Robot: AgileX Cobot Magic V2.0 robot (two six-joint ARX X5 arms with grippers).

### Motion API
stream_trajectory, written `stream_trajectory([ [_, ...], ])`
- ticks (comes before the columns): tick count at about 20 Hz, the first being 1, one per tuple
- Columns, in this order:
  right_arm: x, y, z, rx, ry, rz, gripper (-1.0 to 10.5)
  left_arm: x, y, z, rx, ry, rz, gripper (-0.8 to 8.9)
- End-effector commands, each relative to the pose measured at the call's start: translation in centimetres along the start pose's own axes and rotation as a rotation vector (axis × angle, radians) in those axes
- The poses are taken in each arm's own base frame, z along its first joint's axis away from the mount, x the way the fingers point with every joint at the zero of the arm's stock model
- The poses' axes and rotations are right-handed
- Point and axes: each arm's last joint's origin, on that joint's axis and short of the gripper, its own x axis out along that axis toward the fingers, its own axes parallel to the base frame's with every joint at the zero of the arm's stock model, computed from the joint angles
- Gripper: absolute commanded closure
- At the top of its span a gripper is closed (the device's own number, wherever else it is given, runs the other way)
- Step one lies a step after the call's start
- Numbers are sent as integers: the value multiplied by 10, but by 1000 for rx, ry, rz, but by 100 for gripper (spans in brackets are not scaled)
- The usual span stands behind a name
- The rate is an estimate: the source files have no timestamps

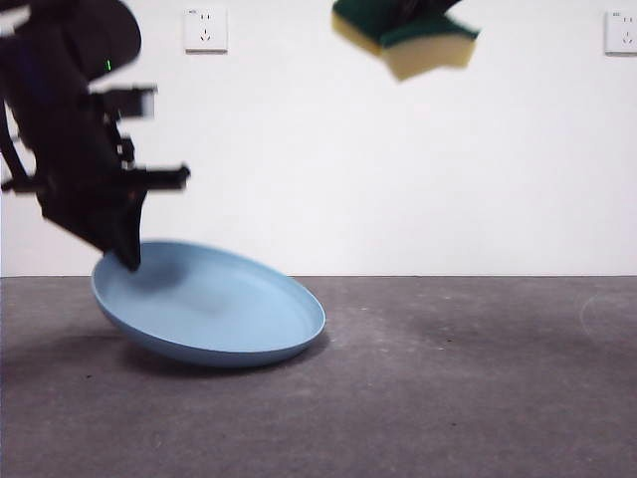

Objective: Pick up the plate,pick up the cloth,clean the plate with the cloth

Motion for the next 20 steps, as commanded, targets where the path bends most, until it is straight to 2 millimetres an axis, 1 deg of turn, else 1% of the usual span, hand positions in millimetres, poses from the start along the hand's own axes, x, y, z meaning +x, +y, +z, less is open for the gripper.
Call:
stream_trajectory([
  [1,-16,-4,-2,14,-31,-2,958,24,3,-9,9,70,14,818],
  [3,-30,-7,-3,30,-64,-1,958,38,2,-15,11,113,16,812],
  [4,-36,-8,-3,43,-79,0,958,42,2,-17,12,129,17,775],
  [5,-39,-9,-3,45,-88,0,958,44,2,-18,13,134,17,674],
  [6,-42,-9,-4,46,-94,0,958,44,2,-17,12,128,16,512],
  [7,-42,-10,-4,49,-95,-3,958,43,1,-15,4,111,14,398],
  [8,-42,-12,-4,53,-92,-10,958,40,2,-13,0,99,14,373],
  [10,-36,-15,-4,59,-73,-25,958,29,2,-8,-19,62,11,373],
  [12,-26,-16,-4,62,-41,-38,958,9,-1,-1,-18,2,-3,373],
  [14,-8,-19,-4,72,8,-57,958,-22,-6,7,-14,-85,-27,374],
  [16,14,-23,-6,81,73,-79,958,-56,-10,12,-6,-172,-73,374],
  [18,43,-28,-10,90,153,-99,952,-90,-14,12,-16,-250,-121,374],
  [20,78,-34,-16,104,228,-116,946,-121,-17,9,-22,-316,-165,374],
])
